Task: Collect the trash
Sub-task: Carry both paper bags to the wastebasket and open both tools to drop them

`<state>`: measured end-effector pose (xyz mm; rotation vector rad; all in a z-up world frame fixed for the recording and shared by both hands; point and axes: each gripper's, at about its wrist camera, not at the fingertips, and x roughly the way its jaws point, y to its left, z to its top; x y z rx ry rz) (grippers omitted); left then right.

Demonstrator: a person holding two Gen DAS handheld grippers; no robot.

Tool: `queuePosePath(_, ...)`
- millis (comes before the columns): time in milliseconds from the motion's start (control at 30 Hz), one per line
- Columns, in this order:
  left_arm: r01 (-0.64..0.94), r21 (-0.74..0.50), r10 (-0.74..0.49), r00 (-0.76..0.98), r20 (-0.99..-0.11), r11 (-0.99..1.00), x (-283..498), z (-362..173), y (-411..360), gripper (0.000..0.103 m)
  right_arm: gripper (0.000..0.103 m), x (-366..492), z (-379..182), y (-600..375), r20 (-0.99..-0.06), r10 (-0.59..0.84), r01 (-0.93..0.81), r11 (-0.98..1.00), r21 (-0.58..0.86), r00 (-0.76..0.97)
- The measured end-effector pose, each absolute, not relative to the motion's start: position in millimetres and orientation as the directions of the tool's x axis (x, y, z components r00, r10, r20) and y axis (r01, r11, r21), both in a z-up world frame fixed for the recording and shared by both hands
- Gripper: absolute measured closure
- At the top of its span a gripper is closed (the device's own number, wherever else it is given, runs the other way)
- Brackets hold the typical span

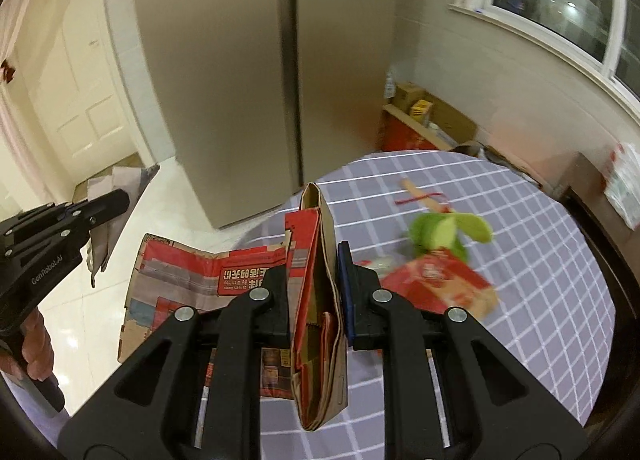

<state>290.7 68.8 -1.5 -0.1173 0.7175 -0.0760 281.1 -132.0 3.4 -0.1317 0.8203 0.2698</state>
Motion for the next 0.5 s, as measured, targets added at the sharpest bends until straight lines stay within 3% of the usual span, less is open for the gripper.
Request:
queuePosePath(367, -0.046, -0.139, -0.066, 0.707, -0.704, 0.989, 294.3, -29.6, 113.0, 0.098, 0.086, 291.9, -31.1, -66.7, -0.787, 0.215, -0.38, 0.925, -0.026, 0.578)
queuePosePath(433, -0.059, -0.137, -0.056, 0.703, -0.709, 0.989, 298.6, -35.0, 119.9, 0.088, 0.086, 294.4, -36.4, -60.3, -0.792, 0.209, -0.382, 0.924, -0.032, 0.573)
queuePosePath(467, -0.077, -0.136, -0.044, 0.7, -0.713, 0.988, 301.3, -37.4, 123.0, 0.068, 0.086, 296.3, -39.4, -57.0, -0.796, 0.207, -0.383, 0.923, -0.034, 0.569)
queuePosePath(500, -0.095, -0.137, -0.032, 0.699, -0.714, 0.986, 304.1, -40.8, 128.6, 0.059, 0.086, 298.2, -42.4, -53.2, -0.801, 0.205, -0.382, 0.923, -0.032, 0.562)
